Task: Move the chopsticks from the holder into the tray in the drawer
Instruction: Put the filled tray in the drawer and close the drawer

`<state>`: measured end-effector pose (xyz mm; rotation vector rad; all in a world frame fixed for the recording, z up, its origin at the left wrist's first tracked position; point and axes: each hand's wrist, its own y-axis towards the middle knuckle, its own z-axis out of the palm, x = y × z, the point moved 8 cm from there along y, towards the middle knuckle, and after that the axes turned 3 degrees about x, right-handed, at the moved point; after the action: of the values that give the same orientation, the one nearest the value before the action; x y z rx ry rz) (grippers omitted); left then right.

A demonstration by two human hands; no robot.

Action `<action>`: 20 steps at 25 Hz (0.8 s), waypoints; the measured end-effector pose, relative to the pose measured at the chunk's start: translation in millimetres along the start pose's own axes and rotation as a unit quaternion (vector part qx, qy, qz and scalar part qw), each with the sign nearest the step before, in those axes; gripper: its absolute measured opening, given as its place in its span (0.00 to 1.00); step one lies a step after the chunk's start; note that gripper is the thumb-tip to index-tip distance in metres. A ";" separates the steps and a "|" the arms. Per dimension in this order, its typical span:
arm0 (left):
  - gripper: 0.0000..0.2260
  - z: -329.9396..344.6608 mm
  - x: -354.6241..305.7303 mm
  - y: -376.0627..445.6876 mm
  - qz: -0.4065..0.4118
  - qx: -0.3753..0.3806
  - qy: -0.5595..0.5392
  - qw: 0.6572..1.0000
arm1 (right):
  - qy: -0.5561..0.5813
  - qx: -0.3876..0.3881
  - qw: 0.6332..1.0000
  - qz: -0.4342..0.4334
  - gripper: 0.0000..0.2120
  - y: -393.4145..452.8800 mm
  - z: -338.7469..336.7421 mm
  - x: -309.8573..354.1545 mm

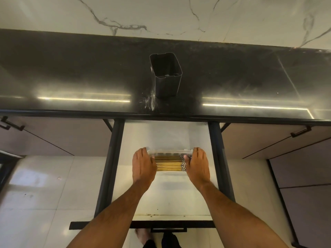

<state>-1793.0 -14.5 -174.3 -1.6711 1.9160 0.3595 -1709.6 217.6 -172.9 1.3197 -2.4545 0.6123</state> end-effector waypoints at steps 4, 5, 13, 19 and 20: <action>0.26 -5.2 -25.9 -18.5 0.141 0.013 0.151 0.978 | -0.153 0.021 0.980 -0.123 0.36 -23.8 1.6 33.8; 0.26 -6.9 -28.5 -23.8 0.148 0.016 0.162 0.975 | -0.164 0.015 0.977 -0.133 0.37 -29.6 -1.2 38.6; 0.26 -24.6 -37.4 -90.6 0.175 -0.020 0.189 0.966 | -0.191 -0.017 0.966 -0.176 0.33 -88.3 -14.7 49.0; 0.26 -23.2 -38.7 -180.4 0.174 -0.054 0.200 0.963 | -0.191 -0.028 0.960 -0.202 0.33 -169.8 -16.3 28.7; 0.25 -21.8 -38.3 -191.7 0.172 -0.052 0.202 0.963 | -0.190 -0.026 0.960 -0.202 0.33 -180.1 -15.1 24.2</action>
<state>-1610.0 -30.5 -104.0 -1.5620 2.5425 0.2675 -1570.6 119.3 -107.7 1.9972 -2.3341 0.2027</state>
